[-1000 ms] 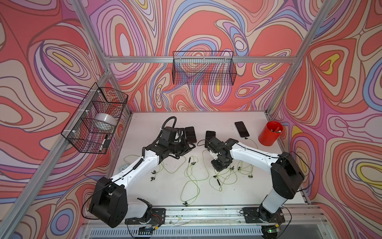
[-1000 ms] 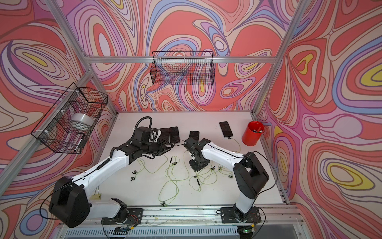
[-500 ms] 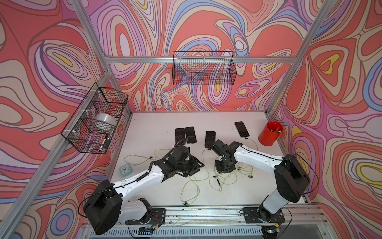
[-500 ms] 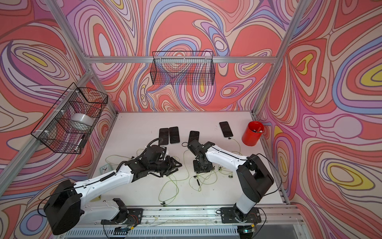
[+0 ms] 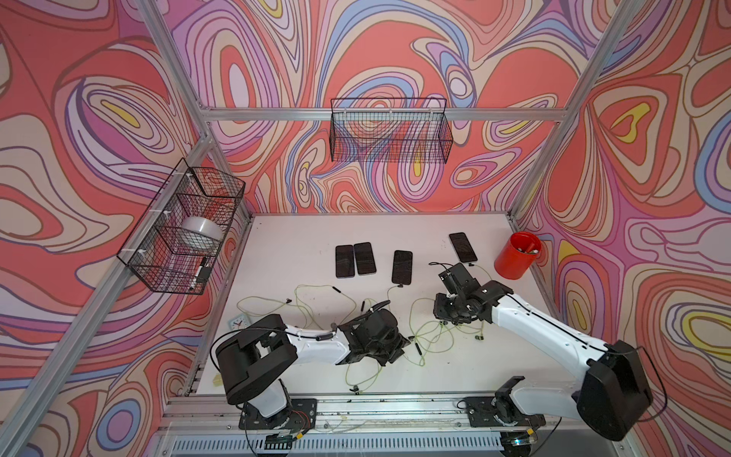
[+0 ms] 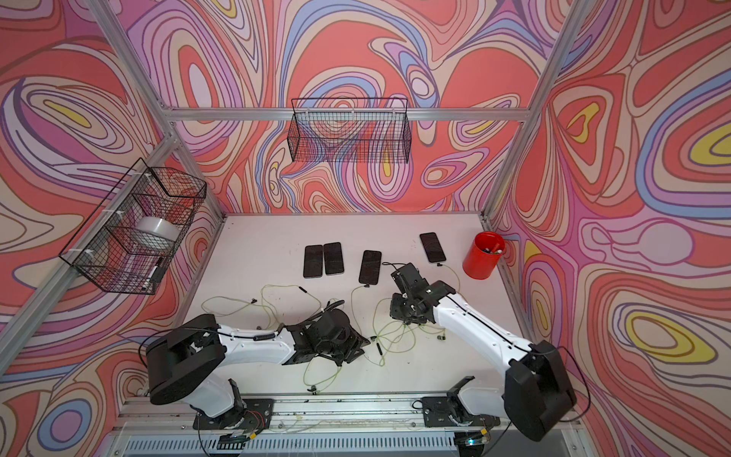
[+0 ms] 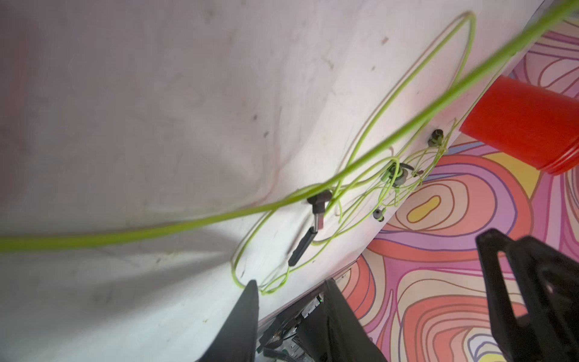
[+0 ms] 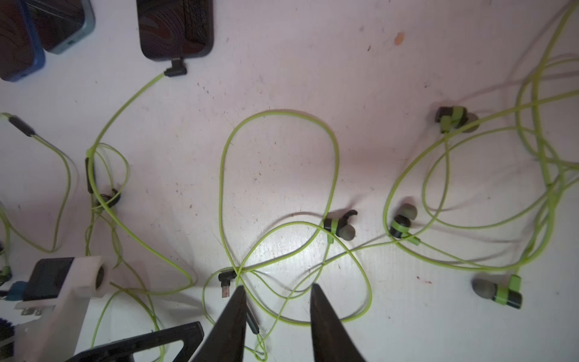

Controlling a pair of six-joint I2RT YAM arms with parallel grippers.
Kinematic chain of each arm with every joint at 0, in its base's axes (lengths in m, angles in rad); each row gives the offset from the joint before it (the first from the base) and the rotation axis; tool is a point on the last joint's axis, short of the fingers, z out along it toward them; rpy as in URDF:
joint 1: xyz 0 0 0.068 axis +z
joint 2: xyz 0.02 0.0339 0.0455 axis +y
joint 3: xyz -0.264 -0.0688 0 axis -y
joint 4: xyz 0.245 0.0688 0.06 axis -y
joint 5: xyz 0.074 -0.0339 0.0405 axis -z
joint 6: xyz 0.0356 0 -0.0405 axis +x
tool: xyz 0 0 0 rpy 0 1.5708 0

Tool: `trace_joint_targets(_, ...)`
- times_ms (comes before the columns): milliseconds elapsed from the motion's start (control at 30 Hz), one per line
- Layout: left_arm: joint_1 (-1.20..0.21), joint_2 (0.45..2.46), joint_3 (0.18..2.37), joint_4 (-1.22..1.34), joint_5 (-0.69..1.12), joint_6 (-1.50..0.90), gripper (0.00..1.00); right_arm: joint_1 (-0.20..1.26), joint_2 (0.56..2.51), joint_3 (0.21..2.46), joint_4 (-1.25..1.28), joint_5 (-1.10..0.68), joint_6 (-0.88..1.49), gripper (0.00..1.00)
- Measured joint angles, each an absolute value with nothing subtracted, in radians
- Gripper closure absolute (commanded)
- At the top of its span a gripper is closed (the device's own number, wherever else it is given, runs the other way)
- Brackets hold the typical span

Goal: Plug wired earphones into phones
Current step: Pick up the wired earphone from the center of the board.

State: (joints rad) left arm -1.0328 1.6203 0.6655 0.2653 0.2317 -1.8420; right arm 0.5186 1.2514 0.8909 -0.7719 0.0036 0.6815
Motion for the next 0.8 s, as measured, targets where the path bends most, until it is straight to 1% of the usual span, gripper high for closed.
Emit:
trace_joint_targets(200, -1.033, 1.734, 0.705, 0.361, 0.223, -1.885, 0.70, 0.511, 1.195, 0.872, -0.764, 0.000, 0.672, 0.64)
trace_joint_targets(333, -1.033, 1.760, 0.708, 0.404, 0.214, -1.905, 0.76, 0.511, 1.192, 0.857, -0.765, -0.002, 0.663, 0.64)
trace_joint_targets(500, -1.032, 1.775, 0.709, 0.423, 0.204, -1.919, 0.88, 0.511, 1.191, 0.856, -0.767, -0.005, 0.648, 0.64)
trace_joint_targets(600, -1.032, 1.777, 0.709, 0.435, 0.198, -1.924, 0.99, 0.511, 1.191, 0.856, -0.767, -0.008, 0.641, 0.65)
trace_joint_targets(800, -1.025, 1.775, 0.711, 0.445, 0.197, -1.906, 1.00, 0.510, 1.191, 0.850, -0.756, -0.042, 0.613, 0.66)
